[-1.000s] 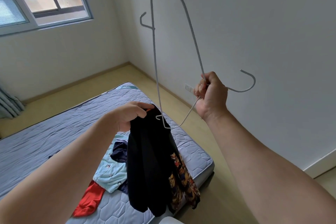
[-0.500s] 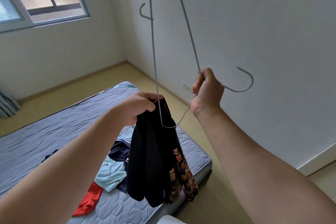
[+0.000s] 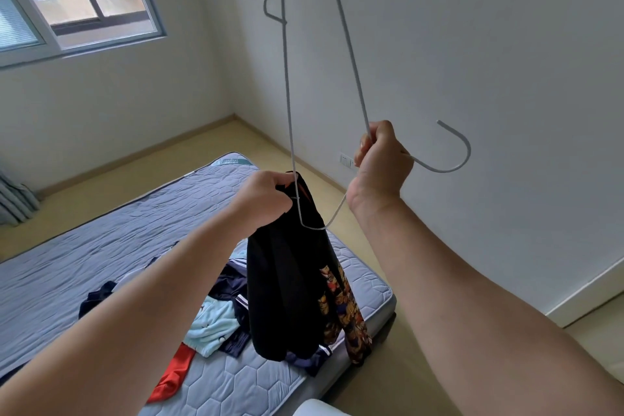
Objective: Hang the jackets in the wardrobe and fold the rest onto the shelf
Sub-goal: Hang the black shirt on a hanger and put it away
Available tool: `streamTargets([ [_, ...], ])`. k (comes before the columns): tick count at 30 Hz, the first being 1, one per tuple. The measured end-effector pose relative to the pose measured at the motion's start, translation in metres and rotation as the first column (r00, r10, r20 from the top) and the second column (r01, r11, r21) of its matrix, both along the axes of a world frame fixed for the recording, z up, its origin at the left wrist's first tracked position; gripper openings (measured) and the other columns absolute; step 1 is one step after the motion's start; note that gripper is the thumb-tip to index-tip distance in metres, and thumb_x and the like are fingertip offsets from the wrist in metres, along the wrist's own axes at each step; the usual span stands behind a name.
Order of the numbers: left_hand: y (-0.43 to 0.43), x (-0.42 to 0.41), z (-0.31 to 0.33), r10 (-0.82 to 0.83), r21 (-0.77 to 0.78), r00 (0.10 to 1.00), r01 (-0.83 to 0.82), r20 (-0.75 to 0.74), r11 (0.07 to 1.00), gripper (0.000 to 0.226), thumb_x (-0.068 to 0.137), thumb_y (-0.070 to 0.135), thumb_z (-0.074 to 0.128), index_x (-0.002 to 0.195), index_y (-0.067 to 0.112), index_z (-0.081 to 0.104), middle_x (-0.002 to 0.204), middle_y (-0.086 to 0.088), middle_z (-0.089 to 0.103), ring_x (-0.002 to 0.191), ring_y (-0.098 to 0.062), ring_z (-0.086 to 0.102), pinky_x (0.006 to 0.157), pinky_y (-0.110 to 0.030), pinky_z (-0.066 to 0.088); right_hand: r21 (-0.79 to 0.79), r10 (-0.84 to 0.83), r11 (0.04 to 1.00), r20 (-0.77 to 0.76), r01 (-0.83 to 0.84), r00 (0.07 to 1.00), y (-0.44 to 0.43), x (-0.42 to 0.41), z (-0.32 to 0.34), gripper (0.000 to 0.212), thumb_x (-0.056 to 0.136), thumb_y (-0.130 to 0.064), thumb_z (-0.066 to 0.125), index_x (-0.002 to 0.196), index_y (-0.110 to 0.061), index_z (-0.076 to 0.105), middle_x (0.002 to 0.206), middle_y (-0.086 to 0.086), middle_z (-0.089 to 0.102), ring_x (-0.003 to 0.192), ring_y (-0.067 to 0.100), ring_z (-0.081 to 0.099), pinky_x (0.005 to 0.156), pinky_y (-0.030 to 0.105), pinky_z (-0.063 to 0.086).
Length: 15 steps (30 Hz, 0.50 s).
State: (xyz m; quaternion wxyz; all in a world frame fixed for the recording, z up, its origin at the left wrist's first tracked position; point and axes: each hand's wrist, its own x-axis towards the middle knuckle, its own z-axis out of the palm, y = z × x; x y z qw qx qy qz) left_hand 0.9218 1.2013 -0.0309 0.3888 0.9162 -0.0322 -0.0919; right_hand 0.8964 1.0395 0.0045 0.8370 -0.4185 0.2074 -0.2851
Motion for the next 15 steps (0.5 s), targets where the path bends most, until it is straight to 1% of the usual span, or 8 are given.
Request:
streamTargets([
  [5,0.005,0.000,0.005,0.052,-0.167,0.994,-0.067,-0.095,0.984,0.077,0.065,-0.010,0.049,0.120,0.037,0.073,0.086,-0.006,0.070,0.062,-0.020,0.056,0.062,-0.025,0.046,-0.219,0.087,0.973,0.079,-0.068,0.993,0.010,-0.001,-0.009,0.045,0.077,-0.034,0.063,0.042,-0.020,0.038,0.049,-0.003,0.035,0.049,0.015,0.030,0.055,0.031,0.028],
  [6,0.007,0.001,0.006,0.082,-0.215,0.992,-0.101,-0.096,0.971,0.074,0.065,-0.011,0.049,0.116,0.036,0.075,0.084,-0.005,0.069,0.062,-0.020,0.056,0.064,-0.027,0.047,-0.283,0.143,0.952,0.071,-0.118,0.987,0.010,-0.001,-0.014,0.049,0.080,-0.042,0.063,0.043,-0.021,0.040,0.050,-0.003,0.036,0.050,0.015,0.032,0.057,0.031,0.030],
  [8,0.009,0.002,0.010,0.130,-0.257,0.988,-0.146,-0.078,0.955,0.067,0.065,-0.011,0.049,0.105,0.034,0.079,0.075,-0.002,0.067,0.057,-0.019,0.055,0.063,-0.027,0.050,-0.387,0.292,0.880,-0.016,-0.275,0.956,0.011,-0.002,-0.023,0.062,0.083,-0.070,0.055,0.047,-0.022,0.044,0.055,0.002,0.039,0.054,0.016,0.036,0.063,0.033,0.034],
  [10,0.010,0.003,0.015,0.187,-0.299,0.980,-0.197,-0.061,0.934,0.057,0.066,-0.009,0.052,0.094,0.031,0.081,0.072,-0.004,0.069,0.058,-0.019,0.058,0.066,-0.030,0.055,-0.433,0.422,0.788,-0.136,-0.437,0.896,0.009,-0.005,-0.031,0.077,0.071,-0.097,0.037,0.052,-0.024,0.051,0.060,0.004,0.045,0.057,0.017,0.044,0.070,0.034,0.043],
  [11,0.011,0.003,0.016,0.206,-0.321,0.976,-0.216,-0.063,0.922,0.050,0.067,-0.008,0.056,0.089,0.028,0.082,0.074,-0.006,0.072,0.060,-0.019,0.061,0.068,-0.032,0.058,-0.454,0.464,0.746,-0.170,-0.487,0.869,0.008,-0.006,-0.033,0.081,0.063,-0.102,0.032,0.054,-0.025,0.055,0.061,0.003,0.050,0.058,0.015,0.050,0.072,0.035,0.050],
  [13,0.013,0.003,0.017,0.220,-0.335,0.975,-0.221,-0.043,0.916,0.023,0.074,0.003,0.073,0.081,0.023,0.082,0.076,-0.008,0.075,0.060,-0.018,0.064,0.069,-0.034,0.061,-0.507,0.525,0.664,-0.208,-0.550,0.825,0.007,-0.008,-0.036,0.083,0.055,-0.104,0.032,0.061,-0.027,0.061,0.065,0.000,0.057,0.063,0.013,0.062,0.076,0.039,0.061],
  [14,0.013,0.001,0.019,0.217,-0.332,0.976,-0.211,-0.021,0.919,0.005,0.078,0.018,0.080,0.078,0.023,0.081,0.072,-0.008,0.073,0.057,-0.017,0.062,0.065,-0.033,0.059,-0.531,0.550,0.624,-0.224,-0.574,0.805,0.007,-0.009,-0.037,0.084,0.055,-0.104,0.034,0.065,-0.026,0.062,0.067,0.000,0.060,0.067,0.014,0.065,0.077,0.040,0.062],
  [15,0.013,0.003,0.017,0.205,-0.307,0.979,-0.190,0.016,0.932,0.013,0.083,0.034,0.080,0.076,0.024,0.081,0.065,-0.006,0.070,0.054,-0.016,0.058,0.060,-0.031,0.055,-0.551,0.574,0.582,-0.243,-0.598,0.782,0.007,-0.010,-0.038,0.084,0.055,-0.103,0.037,0.070,-0.024,0.063,0.070,0.000,0.061,0.071,0.014,0.068,0.078,0.041,0.063],
])
